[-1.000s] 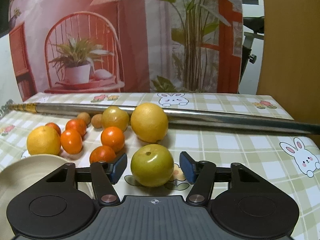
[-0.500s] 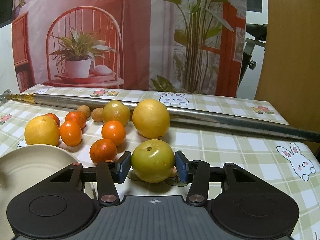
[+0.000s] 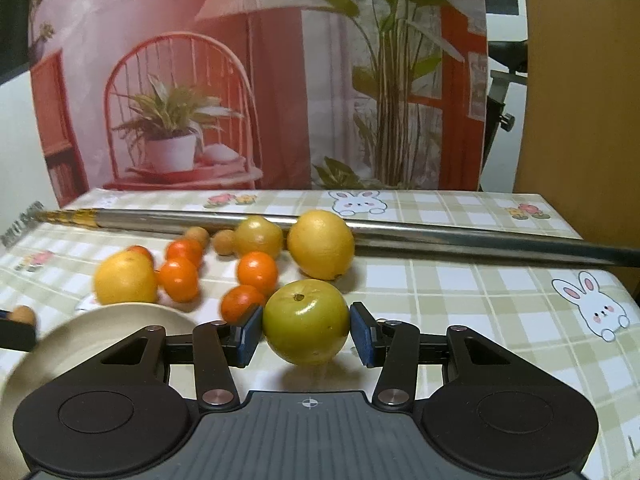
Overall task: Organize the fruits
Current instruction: 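Carry the brown fruit and green apple over the white plate with both tools, then lower both fruits into the white plate and open both tools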
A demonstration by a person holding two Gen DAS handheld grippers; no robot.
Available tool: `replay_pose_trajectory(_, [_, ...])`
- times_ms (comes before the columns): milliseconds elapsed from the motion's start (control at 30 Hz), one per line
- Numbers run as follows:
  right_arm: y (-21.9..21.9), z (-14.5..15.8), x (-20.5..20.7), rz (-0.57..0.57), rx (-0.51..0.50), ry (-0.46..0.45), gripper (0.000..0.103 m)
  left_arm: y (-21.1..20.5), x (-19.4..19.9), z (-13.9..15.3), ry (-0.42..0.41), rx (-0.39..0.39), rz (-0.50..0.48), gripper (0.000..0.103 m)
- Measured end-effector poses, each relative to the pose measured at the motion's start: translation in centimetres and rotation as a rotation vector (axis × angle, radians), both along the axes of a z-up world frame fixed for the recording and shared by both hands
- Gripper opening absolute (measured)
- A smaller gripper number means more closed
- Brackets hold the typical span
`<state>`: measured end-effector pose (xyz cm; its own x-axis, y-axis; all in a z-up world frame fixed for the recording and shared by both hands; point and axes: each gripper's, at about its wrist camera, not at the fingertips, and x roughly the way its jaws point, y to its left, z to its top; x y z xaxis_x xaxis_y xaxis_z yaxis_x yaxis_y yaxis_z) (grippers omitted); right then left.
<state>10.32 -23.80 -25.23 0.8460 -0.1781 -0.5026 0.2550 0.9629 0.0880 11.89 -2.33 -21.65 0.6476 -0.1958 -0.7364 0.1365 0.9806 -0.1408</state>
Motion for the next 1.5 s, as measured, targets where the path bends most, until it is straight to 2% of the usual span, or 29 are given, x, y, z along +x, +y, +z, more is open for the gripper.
replay_pose_trajectory(300, [3.8,2.4,-3.8,0.089,0.031,-0.003,0.044,-0.1,-0.9,-0.4,0.024,0.000,-0.005,0.028])
replay_pose_trajectory(767, [7.2,1.9,-6.9,0.132,0.073,0.087,0.044,-0.3,-2.3,-1.0,0.051,0.012,-0.028,0.028])
replay_pose_trajectory(1500, [8.2,0.6,-6.9,0.148,0.094,0.165,0.044,-0.8,-2.8,-2.0,0.086,0.035,-0.074,0.028])
